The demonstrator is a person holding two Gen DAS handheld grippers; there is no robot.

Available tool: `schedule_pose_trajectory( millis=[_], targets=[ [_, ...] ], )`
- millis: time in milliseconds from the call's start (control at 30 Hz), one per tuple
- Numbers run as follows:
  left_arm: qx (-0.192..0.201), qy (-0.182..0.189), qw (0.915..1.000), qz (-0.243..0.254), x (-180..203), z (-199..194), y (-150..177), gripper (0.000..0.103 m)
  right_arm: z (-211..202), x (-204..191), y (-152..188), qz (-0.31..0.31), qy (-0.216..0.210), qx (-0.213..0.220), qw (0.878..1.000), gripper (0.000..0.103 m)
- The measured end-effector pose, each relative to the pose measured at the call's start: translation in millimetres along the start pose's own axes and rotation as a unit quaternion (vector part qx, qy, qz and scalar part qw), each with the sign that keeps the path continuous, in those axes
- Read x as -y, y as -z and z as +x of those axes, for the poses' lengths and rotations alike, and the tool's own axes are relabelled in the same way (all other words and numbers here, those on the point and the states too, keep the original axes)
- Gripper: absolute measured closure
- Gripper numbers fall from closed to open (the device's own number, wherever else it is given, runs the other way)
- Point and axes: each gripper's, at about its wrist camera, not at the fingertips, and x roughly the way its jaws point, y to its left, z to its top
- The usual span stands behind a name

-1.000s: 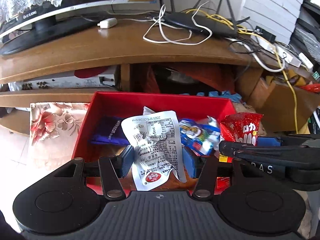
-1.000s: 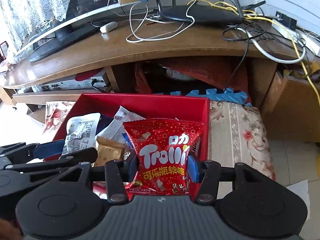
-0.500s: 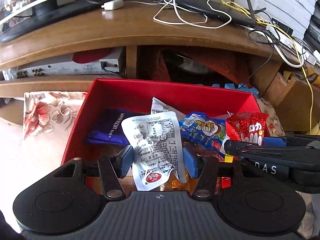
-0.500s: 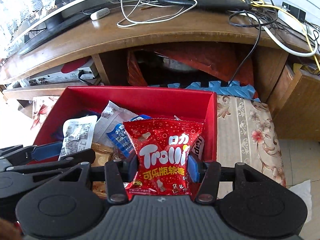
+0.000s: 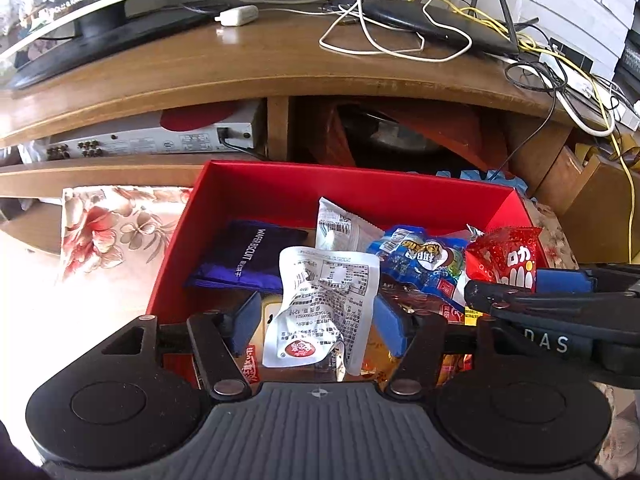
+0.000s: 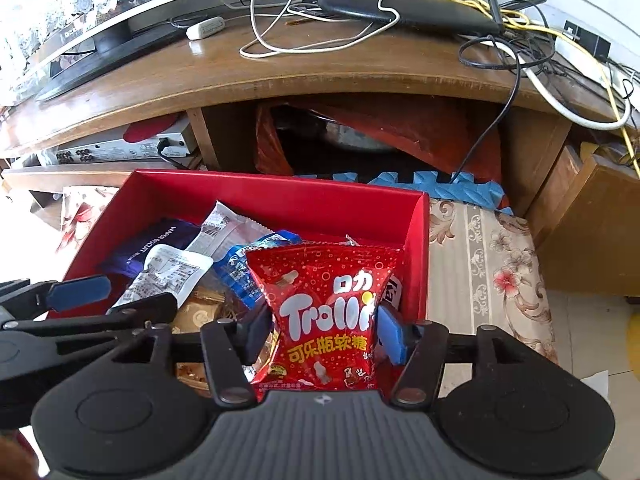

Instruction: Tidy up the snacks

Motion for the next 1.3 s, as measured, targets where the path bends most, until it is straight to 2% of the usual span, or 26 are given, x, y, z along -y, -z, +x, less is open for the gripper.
schedule_pose_trajectory(
  millis=[133,367,667,1000,1300],
  targets=[
    [0.006,0.001,1.0,-0.006,-3,-7,2,0.027,-9,3,2,0.003,0.002,0.007,1.0,0.041],
    [0.018,-0.006,0.9998,-0.005,-3,-19,6,0.018,-20,5,6,0.005,-0.001,0.013,1.0,0.039],
    [0.019,-0.002,0.9997,-0.014,-4,-25,12,0.017,-33,6,13,0.011,-0.007,0.02,1.0,0.038],
    [0.025,-0.003,0.9996,-0.013,0,-44,31,0.004,-59,12,39,0.024,-0.01,0.024,0.999,0.037],
    [0.026,-0.001,0.9996,-0.013,3,-61,57,0.0,-82,15,72,0.029,-0.013,0.022,0.999,0.037]
  ],
)
